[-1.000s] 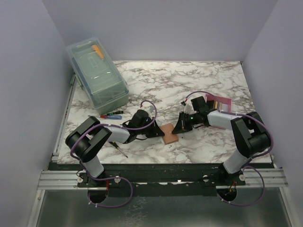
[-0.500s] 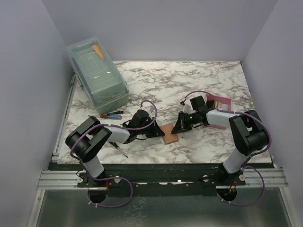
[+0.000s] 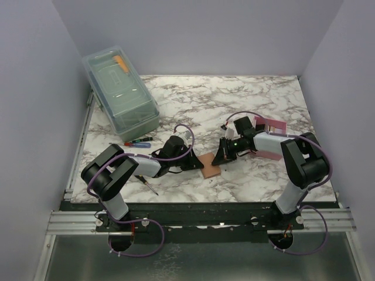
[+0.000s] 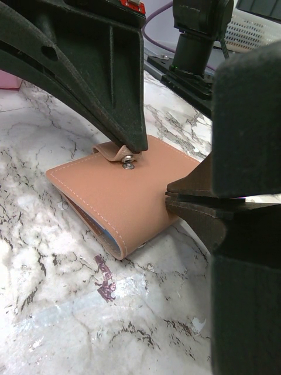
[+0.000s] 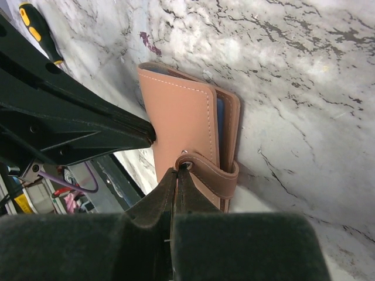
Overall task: Put the credit cards into the card holder
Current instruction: Close the card holder at the center of the board.
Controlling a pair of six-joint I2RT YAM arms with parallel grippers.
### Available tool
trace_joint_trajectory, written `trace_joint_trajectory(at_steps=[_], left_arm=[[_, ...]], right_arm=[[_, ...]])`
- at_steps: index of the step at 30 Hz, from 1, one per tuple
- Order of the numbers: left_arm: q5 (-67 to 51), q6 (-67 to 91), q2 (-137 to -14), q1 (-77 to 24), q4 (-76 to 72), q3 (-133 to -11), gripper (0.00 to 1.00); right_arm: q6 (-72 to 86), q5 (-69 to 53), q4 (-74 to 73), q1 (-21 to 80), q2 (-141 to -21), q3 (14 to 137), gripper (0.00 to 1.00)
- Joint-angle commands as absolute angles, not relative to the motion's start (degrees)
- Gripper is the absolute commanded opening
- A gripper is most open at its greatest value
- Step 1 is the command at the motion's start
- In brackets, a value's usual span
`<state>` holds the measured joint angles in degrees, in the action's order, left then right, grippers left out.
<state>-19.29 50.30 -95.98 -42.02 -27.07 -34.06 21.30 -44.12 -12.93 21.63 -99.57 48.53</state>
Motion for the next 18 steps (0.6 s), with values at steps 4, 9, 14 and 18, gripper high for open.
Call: trace_joint_trajectory(at_steps=[4,9,14,18], left_arm=[[-20.0,49.5,-97.1,-42.7,-23.6,-34.0,0.00],[-20.3,49.4,-97.5,-42.8,-23.7,-34.3,0.00],[-20.4,49.5,-97.7,-42.8,-23.8,-34.5,0.00],[-20.4,49.5,-97.8,-42.9,-23.9,-34.5,0.00]], right_arm=[[18.4,-43.3,-17.3,21.4,-102.3,50.1,0.00],[17.6,-42.4,-19.2,21.4,-102.9,51.3,0.00],[17.0,-41.3,-21.1,21.4,-104.1,52.6,0.00],[17.0,-41.4,-21.3,21.5,-105.1,53.2,0.00]])
